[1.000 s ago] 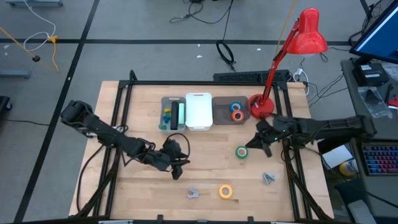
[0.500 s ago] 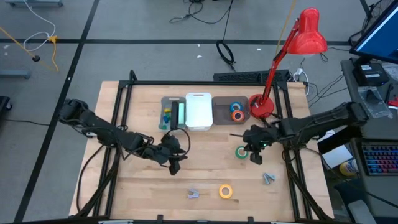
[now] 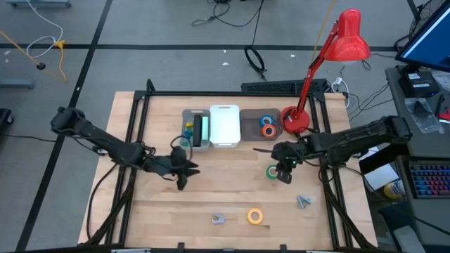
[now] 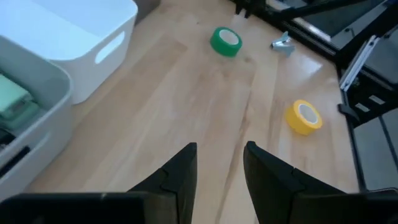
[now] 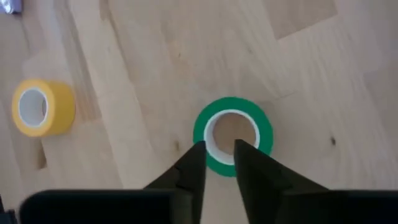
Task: Pick and place Stapler, Stapler remover, tape
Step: Put the green tape into the black bin
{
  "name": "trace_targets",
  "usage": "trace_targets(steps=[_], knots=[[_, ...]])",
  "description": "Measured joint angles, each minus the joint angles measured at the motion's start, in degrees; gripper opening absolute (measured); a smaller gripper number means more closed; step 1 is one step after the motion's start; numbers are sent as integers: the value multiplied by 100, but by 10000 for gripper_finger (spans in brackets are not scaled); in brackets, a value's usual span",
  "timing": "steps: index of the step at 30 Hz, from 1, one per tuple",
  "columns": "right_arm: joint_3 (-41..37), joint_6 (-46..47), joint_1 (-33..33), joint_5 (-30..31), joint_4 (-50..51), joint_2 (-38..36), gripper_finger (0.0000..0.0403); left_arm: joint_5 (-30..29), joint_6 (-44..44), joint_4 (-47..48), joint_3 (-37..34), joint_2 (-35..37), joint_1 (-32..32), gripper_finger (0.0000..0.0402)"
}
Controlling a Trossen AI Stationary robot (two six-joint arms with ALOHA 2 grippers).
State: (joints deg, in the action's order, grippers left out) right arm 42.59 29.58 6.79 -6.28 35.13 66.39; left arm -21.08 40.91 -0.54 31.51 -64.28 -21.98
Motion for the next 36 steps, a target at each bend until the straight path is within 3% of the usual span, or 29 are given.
trace_targets(steps=[8,13,21,36], knots=[[-76,165,-398,-123,24,6,171,-149,-136,83,-531,812,11,131],[-224,160,-596,-141,29,7,208,-150,-128,79,-718,1065,11,131],[-236,414,-794,-112,-28,131,212,-151,-211,90,-737,1085,17,131],[-224,446,-796,-137,-207,1528,210,-142,-182,217,-737,1082,15,131]])
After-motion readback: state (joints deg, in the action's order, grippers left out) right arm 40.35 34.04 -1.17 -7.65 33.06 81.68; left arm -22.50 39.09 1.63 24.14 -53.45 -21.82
